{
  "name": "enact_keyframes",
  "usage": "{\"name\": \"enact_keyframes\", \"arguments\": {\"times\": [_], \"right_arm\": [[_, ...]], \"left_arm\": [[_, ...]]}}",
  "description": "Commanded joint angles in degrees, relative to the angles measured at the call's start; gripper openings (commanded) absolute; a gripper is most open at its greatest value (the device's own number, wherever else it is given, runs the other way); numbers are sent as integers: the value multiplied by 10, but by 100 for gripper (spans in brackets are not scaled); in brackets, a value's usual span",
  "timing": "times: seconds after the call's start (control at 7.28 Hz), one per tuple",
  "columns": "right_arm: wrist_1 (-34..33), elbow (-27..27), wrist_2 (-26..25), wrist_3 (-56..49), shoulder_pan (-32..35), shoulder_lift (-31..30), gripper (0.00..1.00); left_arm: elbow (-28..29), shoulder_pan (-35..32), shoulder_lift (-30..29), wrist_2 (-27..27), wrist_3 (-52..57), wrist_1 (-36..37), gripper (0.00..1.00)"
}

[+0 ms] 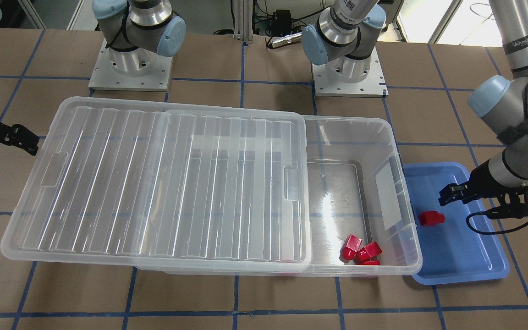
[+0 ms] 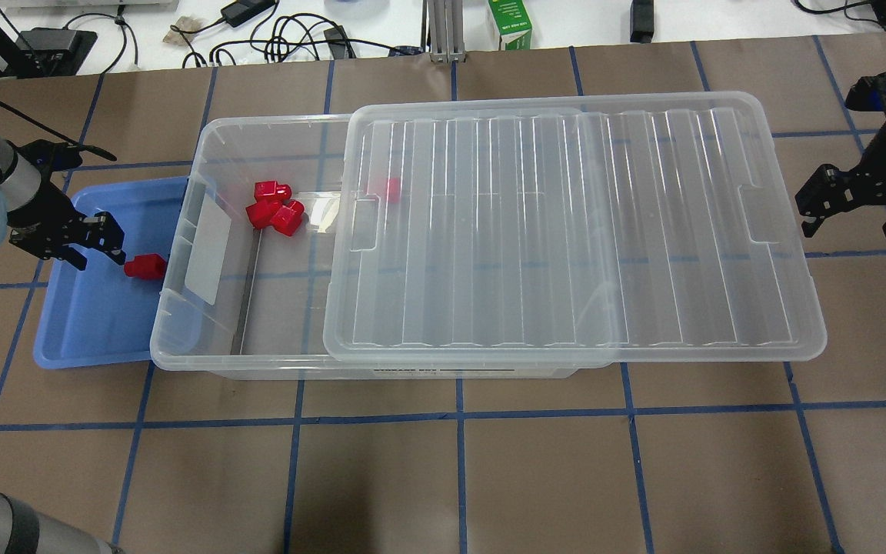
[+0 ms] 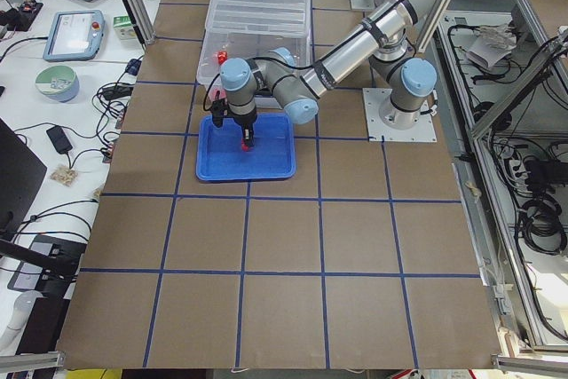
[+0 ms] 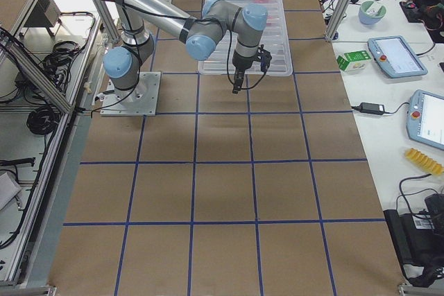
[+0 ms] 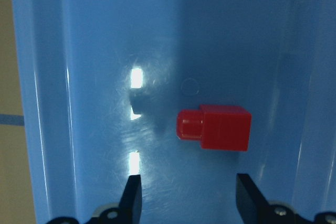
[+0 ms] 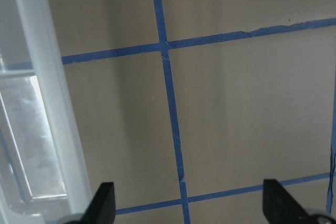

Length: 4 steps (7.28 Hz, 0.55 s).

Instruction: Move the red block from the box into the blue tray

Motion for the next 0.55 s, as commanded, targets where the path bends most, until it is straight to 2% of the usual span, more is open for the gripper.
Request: {"name": "enact_keyframes", "arguments": {"times": [0.0, 0.14, 0.41], "right_arm": [[0, -2, -6, -5, 1, 0, 100], [0, 2, 1, -1, 1, 0, 100], [-1, 2, 4, 5, 27, 0, 100]], "left_arm": [[10, -11, 32, 1, -9, -16, 89], [19, -20, 57, 1, -11, -37, 92], [89, -85, 99, 5, -99, -152, 92]]}}
